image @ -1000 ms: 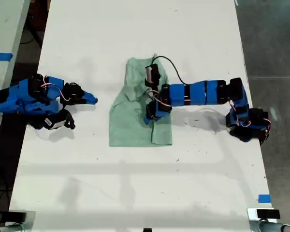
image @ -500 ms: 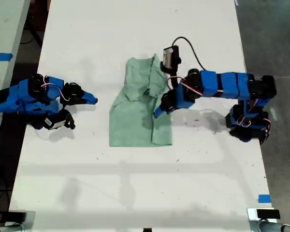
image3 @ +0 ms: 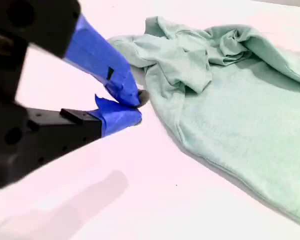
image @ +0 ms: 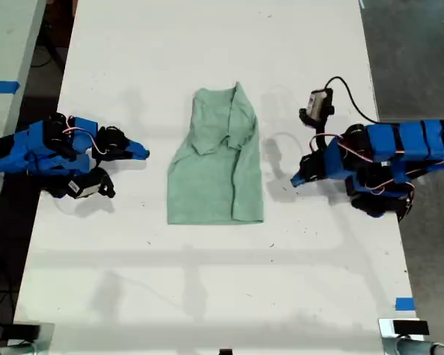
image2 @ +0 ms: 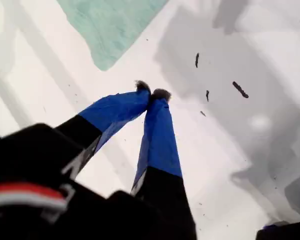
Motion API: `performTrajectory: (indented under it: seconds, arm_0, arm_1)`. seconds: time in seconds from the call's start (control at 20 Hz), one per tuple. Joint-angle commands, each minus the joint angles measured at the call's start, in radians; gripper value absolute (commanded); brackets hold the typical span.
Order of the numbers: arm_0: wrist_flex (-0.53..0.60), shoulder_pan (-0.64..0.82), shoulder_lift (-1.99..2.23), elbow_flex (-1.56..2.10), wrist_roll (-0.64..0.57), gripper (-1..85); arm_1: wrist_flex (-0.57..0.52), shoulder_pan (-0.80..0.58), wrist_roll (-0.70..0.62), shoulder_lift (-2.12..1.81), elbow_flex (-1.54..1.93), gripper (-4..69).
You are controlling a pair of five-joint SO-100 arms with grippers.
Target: Fold t shirt
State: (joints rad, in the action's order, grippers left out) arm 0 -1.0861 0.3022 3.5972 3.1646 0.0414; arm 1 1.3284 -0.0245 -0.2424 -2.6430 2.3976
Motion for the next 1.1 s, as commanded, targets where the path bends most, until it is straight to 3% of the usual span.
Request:
performTrajectory:
  seconds: [0.0, 0.2, 0.3, 1.05]
  arm_0:
    - [-0.002, -0.009, 0.009, 0.005, 0.012, 0.1]
    - [-0.002, -0.009, 0.009, 0.005, 0.012, 0.1]
    - [-0.002, -0.011, 0.009, 0.005, 0.012, 0.1]
    - [0.000, -0.015, 0.009, 0.005, 0.014, 0.1]
  arm_1:
    - [-0.074, 0.008, 0.015, -0.173, 0.202, 1.5]
    - [-0.052, -0.026, -0.003, -0.555, 0.489, 1.5]
    - [0.020, -0.044, -0.012, -0.876, 0.693, 1.5]
    - [0.057, -0.048, 0.041, -0.868, 0.681, 1.5]
